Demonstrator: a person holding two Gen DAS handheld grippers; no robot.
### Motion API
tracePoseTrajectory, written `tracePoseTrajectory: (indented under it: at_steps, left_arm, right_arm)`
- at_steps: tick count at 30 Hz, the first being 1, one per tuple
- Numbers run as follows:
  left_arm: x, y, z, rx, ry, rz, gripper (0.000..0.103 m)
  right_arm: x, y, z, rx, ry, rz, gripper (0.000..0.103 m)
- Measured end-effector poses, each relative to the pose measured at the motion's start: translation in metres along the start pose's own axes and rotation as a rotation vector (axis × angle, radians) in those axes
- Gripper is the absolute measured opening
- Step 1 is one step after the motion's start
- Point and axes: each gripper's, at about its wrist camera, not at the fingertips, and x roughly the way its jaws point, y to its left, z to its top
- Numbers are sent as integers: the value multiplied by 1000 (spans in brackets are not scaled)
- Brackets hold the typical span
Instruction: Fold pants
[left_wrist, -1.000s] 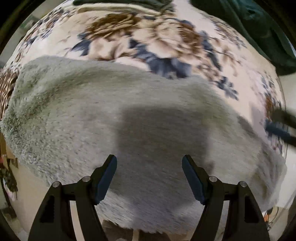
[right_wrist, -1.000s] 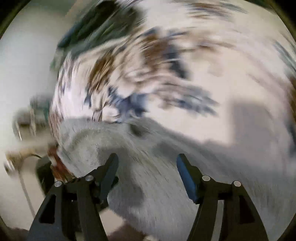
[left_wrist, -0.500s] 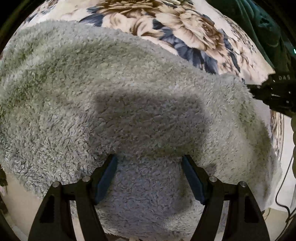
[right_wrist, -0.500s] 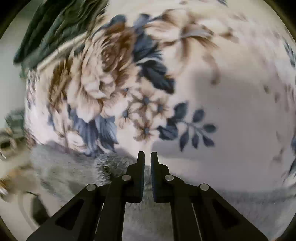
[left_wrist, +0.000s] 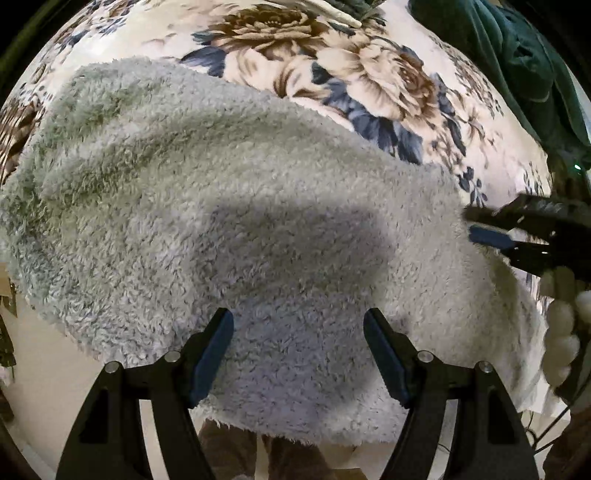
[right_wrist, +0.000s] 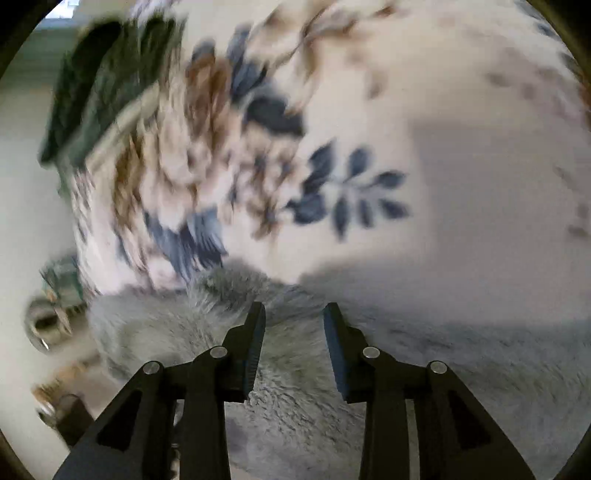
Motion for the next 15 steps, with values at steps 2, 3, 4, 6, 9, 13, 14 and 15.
tracePoseTrajectory:
  at_steps: [2, 3, 4, 6, 9, 13, 14, 15]
  left_arm:
    - [-2, -4, -2, 14, -6, 0, 71]
    - [-2, -8, -3, 22, -7, 2, 71]
    - [-3, -11, -5, 29, -7, -2, 71]
    - [0, -22, -5, 35, 3, -10, 71]
    - [4, -47, -11, 84, 26, -30, 71]
    - [10, -93, -24, 193, 29, -55, 71]
    - [13, -105, -28, 217, 36, -64, 71]
    - [16, -117, -32, 238, 41, -78, 71]
  right_arm:
    - [-31, -13, -16, 15, -63, 21, 62]
    - [-49, -23, -26, 35, -93, 35, 67]
    - [-68, -41, -43, 73, -127, 42, 67]
    - [-94, -71, -81, 169, -188, 31, 67]
    - [-128, -127, -154, 335, -306, -41, 72]
    - [-159, -209, -237, 539, -411, -111, 72]
    - [-163, -235, -256, 606, -420, -112, 72]
    - [-165, -260, -272, 669, -441, -101, 72]
